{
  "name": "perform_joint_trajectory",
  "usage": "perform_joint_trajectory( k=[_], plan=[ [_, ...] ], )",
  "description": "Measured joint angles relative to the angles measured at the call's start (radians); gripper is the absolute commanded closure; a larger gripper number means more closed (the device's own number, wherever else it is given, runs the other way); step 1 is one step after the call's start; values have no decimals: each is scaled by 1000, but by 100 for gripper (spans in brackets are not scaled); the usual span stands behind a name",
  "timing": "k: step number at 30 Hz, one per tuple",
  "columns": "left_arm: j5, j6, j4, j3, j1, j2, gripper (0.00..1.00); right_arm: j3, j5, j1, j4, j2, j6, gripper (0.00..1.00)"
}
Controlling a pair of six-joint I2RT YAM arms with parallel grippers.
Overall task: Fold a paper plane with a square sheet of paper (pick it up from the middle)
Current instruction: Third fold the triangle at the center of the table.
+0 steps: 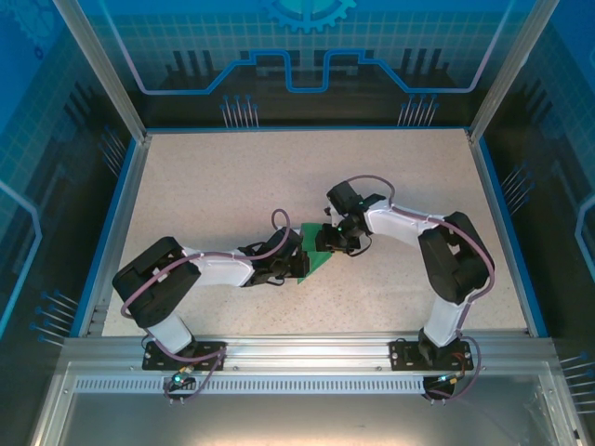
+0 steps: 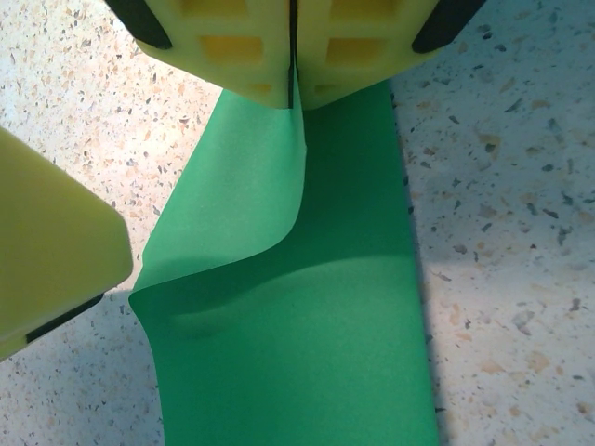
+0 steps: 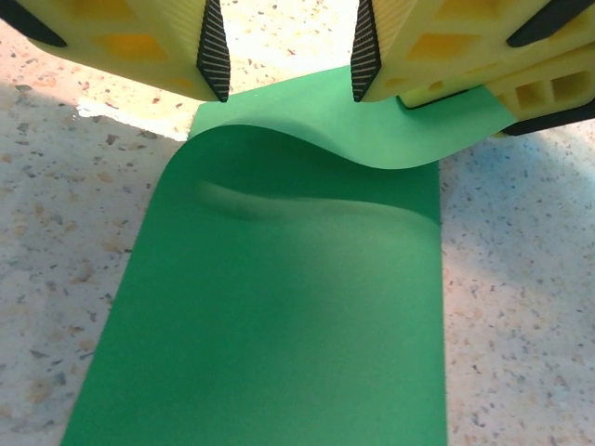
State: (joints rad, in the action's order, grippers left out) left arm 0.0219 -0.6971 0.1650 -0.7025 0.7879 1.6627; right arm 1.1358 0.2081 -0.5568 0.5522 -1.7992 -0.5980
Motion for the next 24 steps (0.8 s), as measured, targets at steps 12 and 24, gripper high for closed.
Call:
perform_joint_trajectory(
  k=[12, 24],
  plan=[
    [-1, 7, -3, -2, 0, 1, 87, 0, -18, -2, 0, -45, -46, 59],
    [-56, 23, -2, -3, -35, -7, 70, -5, -23, -2, -2, -54, -56, 61]
  ],
)
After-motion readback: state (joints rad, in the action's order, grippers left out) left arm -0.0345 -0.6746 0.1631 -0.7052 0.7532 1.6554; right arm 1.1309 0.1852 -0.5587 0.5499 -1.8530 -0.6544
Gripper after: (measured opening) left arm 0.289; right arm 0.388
